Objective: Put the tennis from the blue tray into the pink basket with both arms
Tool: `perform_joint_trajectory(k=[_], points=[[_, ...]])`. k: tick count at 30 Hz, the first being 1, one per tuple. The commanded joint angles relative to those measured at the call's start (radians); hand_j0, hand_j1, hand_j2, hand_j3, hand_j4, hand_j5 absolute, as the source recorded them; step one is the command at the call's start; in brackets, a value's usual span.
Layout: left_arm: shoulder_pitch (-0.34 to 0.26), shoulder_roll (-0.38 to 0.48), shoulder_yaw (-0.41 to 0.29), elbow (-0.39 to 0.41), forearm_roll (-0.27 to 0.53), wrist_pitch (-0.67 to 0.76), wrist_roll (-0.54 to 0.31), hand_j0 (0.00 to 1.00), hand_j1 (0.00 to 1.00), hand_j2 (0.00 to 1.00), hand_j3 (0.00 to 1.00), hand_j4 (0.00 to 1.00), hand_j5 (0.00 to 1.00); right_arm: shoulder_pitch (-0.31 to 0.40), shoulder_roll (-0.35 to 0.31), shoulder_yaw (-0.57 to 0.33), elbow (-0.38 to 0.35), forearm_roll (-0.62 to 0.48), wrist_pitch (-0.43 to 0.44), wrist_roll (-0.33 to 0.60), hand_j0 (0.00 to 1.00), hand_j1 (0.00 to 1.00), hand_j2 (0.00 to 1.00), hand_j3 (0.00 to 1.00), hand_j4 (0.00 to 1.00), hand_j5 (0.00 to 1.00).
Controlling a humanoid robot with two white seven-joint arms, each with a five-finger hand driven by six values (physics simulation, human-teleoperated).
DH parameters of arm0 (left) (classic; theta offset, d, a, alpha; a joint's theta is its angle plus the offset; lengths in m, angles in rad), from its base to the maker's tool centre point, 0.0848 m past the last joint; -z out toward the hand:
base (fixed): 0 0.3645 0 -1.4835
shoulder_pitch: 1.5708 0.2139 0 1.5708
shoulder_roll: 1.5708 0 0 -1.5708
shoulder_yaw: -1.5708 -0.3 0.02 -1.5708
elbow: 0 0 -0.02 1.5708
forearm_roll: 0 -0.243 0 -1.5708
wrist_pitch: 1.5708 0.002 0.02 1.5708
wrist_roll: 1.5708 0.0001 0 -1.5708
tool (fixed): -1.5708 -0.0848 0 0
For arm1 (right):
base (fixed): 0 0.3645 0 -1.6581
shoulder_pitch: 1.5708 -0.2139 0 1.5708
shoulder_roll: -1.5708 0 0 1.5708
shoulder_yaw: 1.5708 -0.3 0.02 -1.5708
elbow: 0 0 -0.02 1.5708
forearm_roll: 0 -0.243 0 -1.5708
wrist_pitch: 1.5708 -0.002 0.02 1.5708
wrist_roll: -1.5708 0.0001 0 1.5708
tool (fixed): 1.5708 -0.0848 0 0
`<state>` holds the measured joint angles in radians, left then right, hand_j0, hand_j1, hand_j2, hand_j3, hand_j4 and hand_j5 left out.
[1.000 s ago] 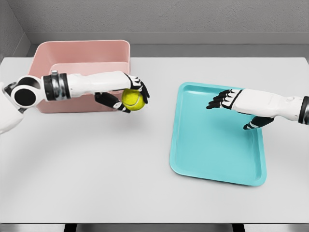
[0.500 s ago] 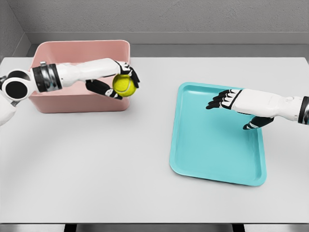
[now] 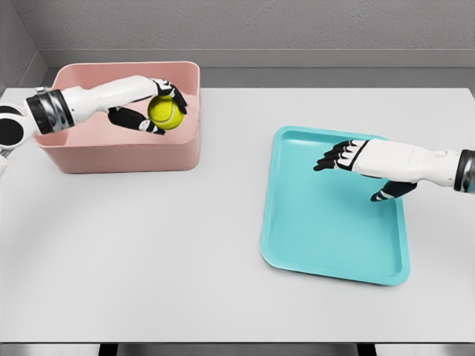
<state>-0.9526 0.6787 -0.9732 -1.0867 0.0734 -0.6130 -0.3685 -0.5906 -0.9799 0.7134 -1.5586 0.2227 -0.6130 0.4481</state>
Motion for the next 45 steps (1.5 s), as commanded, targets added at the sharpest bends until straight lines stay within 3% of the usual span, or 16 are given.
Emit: perform_joint_trajectory(k=[1, 5, 7, 14, 17, 21, 22, 23, 28, 32, 40, 45], points=[[0.000, -0.001, 0.021, 0.042, -0.010, 0.002, 0.008, 0.56, 0.56, 0.56, 0.56, 0.56, 0.56, 0.000, 0.001, 0.000, 0.005, -0.006, 0.002, 0.001, 1.00, 1.00, 1.00, 1.00, 1.00, 1.00], [0.002, -0.005, 0.047, 0.093, -0.015, 0.002, 0.006, 0.56, 0.56, 0.56, 0.56, 0.56, 0.56, 0.000, 0.001, 0.000, 0.005, -0.006, 0.002, 0.001, 1.00, 1.00, 1.00, 1.00, 1.00, 1.00], [0.002, -0.016, 0.074, 0.117, -0.057, 0.002, 0.006, 0.56, 0.56, 0.56, 0.56, 0.56, 0.56, 0.000, 0.003, 0.001, 0.005, -0.006, 0.002, 0.001, 1.00, 1.00, 1.00, 1.00, 1.00, 1.00], [-0.003, -0.080, 0.077, 0.194, -0.127, 0.002, 0.006, 0.57, 0.57, 0.57, 0.57, 0.57, 0.57, 0.000, 0.007, 0.001, 0.005, -0.006, 0.002, 0.004, 1.00, 1.00, 1.00, 1.00, 1.00, 1.00], [-0.026, -0.131, 0.076, 0.280, -0.159, 0.002, 0.006, 0.57, 0.57, 0.57, 0.57, 0.57, 0.57, 0.000, 0.007, 0.001, 0.005, -0.006, 0.002, 0.004, 1.00, 1.00, 1.00, 1.00, 1.00, 1.00], [-0.035, -0.143, 0.077, 0.338, -0.159, 0.002, 0.006, 0.59, 0.59, 0.59, 0.59, 0.59, 0.59, 0.000, 0.007, 0.001, 0.005, -0.006, 0.002, 0.003, 1.00, 1.00, 1.00, 1.00, 1.00, 1.00], [-0.035, -0.142, 0.079, 0.340, -0.158, 0.002, 0.006, 0.69, 0.69, 0.69, 0.69, 0.69, 0.69, 0.000, 0.007, 0.001, 0.005, -0.006, 0.002, 0.003, 1.00, 1.00, 1.00, 1.00, 1.00, 1.00], [-0.038, -0.142, 0.079, 0.341, -0.158, 0.002, 0.008, 1.00, 1.00, 1.00, 1.00, 1.00, 1.00, 0.000, 0.007, 0.001, 0.005, -0.006, 0.002, 0.003, 1.00, 1.00, 1.00, 1.00, 1.00, 1.00], [-0.044, -0.134, 0.130, 0.329, -0.146, 0.002, 0.008, 1.00, 1.00, 1.00, 1.00, 1.00, 1.00, 0.000, 0.007, 0.001, 0.005, -0.006, 0.002, 0.003, 1.00, 1.00, 1.00, 1.00, 1.00, 1.00], [-0.022, -0.120, 0.160, 0.238, -0.129, 0.002, 0.008, 1.00, 1.00, 1.00, 1.00, 1.00, 1.00, 0.000, 0.009, 0.001, 0.005, -0.006, 0.002, 0.003, 1.00, 1.00, 1.00, 1.00, 1.00, 1.00], [0.074, 0.042, 0.162, -0.053, -0.015, 0.002, 0.008, 1.00, 1.00, 1.00, 1.00, 1.00, 1.00, 0.000, 0.010, 0.003, 0.005, -0.006, 0.002, 0.004, 1.00, 1.00, 1.00, 1.00, 1.00, 1.00], [0.120, 0.108, 0.163, -0.179, 0.032, 0.002, 0.011, 1.00, 1.00, 1.00, 1.00, 1.00, 1.00, 0.000, 0.015, 0.005, 0.006, -0.006, 0.002, 0.004, 1.00, 1.00, 1.00, 1.00, 1.00, 1.00]])
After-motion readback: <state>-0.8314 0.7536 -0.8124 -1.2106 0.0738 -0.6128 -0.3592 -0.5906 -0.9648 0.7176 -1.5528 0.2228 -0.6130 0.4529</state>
